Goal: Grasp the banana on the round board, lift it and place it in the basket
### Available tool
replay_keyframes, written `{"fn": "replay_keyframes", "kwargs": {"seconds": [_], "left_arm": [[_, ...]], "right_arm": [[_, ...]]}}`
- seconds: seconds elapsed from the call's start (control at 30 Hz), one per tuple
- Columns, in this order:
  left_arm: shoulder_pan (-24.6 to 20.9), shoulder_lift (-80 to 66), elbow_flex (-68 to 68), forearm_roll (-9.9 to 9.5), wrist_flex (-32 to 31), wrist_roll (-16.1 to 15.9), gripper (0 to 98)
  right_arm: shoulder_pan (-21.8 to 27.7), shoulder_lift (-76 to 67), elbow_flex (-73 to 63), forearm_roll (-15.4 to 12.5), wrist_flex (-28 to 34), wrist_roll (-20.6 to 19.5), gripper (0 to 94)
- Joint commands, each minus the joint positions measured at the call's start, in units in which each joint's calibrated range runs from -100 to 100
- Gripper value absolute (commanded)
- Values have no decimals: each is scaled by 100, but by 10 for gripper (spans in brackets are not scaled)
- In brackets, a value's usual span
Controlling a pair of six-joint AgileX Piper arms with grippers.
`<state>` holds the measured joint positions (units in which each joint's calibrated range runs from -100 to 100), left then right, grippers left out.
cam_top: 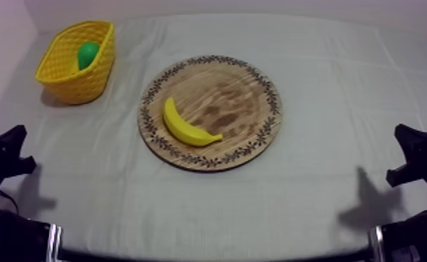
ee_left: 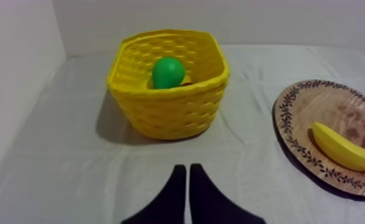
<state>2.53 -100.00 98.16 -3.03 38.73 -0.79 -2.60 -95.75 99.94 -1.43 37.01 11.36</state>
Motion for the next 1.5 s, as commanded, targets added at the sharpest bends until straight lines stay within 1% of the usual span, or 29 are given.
{"fn": "replay_keyframes", "kwargs": {"seconds": [0.0,0.43,0.8,0.9,1.03,1.13,1.27,1.37,1.4,1.47], "left_arm": [[-4,0,-39,-26,105,9,0],[3,0,-39,-38,101,46,0],[34,0,-42,-93,112,68,0],[98,0,-108,-189,272,123,0],[258,10,-339,-413,747,323,0],[308,79,-498,-559,860,440,0],[330,326,-834,-636,900,476,0],[325,515,-1217,-639,912,457,0],[324,578,-1393,-612,940,428,0],[330,708,-1837,-499,1076,315,0]], "right_arm": [[0,0,-5,-1,0,0,3],[0,0,-5,-1,0,0,3],[0,0,-5,-1,0,0,3],[0,0,-5,-1,0,0,3],[0,0,-5,-1,0,0,3],[0,0,-5,-1,0,0,3],[0,0,-5,-1,0,0,3],[0,0,-5,-1,0,0,3],[0,0,-5,-1,0,0,3],[0,0,-5,-1,0,0,3]]}}
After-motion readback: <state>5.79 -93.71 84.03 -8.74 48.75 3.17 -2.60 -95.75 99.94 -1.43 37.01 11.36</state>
